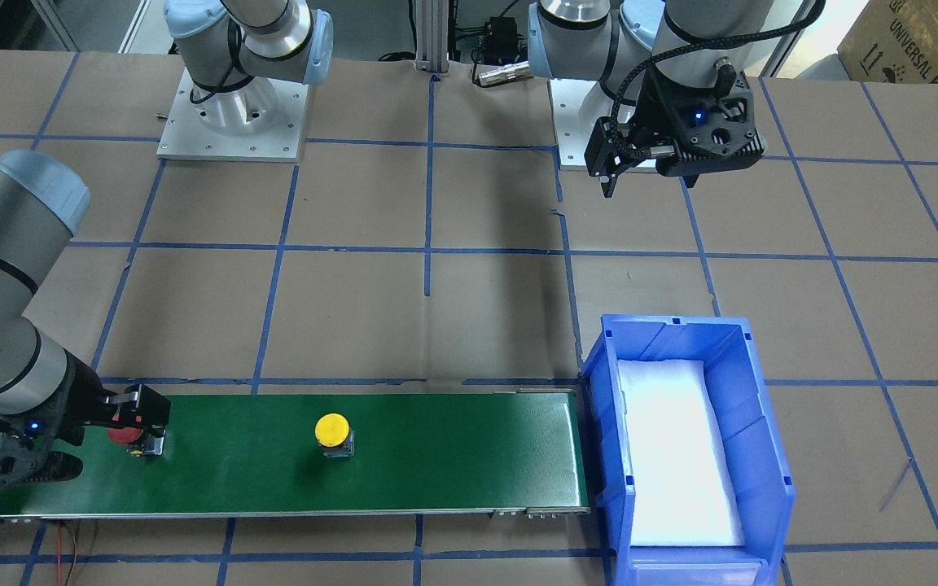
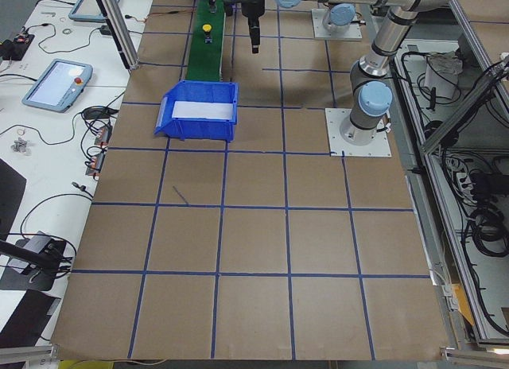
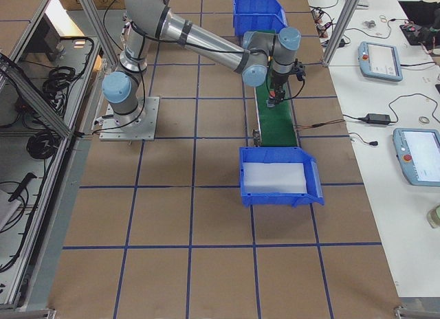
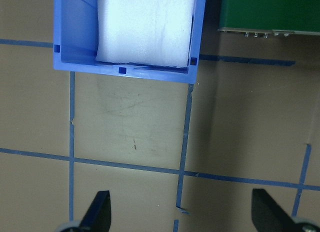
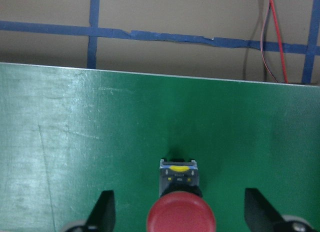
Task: Transport two buttons from left to right
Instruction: 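Grasp the red button with the right gripper and lift it, then carry the red button into the far blue bin and release it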
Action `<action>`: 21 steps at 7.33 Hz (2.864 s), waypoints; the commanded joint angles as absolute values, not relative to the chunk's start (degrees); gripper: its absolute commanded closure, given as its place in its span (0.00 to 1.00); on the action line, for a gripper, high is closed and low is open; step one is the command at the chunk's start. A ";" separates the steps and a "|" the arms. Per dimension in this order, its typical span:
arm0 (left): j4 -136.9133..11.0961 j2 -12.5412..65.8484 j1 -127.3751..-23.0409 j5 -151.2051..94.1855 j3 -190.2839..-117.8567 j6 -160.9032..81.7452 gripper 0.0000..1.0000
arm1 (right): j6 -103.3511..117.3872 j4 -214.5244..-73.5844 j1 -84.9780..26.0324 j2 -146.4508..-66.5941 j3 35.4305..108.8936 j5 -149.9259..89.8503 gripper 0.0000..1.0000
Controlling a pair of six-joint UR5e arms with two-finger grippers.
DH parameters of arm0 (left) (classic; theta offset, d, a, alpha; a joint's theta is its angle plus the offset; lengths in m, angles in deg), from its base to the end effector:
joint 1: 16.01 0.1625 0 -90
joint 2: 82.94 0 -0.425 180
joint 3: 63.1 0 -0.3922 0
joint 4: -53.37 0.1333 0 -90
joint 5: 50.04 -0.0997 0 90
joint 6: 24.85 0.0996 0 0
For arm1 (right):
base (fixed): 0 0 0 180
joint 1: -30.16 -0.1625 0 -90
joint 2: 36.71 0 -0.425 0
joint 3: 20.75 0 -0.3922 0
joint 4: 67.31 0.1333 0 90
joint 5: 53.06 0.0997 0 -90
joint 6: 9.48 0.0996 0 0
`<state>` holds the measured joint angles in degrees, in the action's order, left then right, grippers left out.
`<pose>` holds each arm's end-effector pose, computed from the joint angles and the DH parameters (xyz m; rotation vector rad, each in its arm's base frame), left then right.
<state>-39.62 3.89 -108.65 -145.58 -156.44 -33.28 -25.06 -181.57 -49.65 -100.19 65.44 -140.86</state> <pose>-0.1449 -0.4566 0.4812 -0.1495 3.0356 0.0693 0.0193 -0.6679 0.2946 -0.1470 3.1062 -0.0543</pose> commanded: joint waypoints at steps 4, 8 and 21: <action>-39.62 3.90 -108.65 -145.58 -156.44 -33.29 0.00 | -26.52 -181.74 -48.51 -101.22 63.82 -141.65 0.71; -39.62 3.90 -108.65 -145.58 -156.62 -33.29 0.00 | -44.32 -181.04 -30.19 -109.92 63.81 -142.01 0.71; -39.53 4.07 -108.65 -145.67 -157.76 -33.20 0.00 | -50.35 -186.05 -16.69 -97.97 68.11 -137.24 0.01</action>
<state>-39.53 4.06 -108.65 -145.67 -157.70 -33.20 -50.30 -185.50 -16.73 -97.69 67.47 -135.94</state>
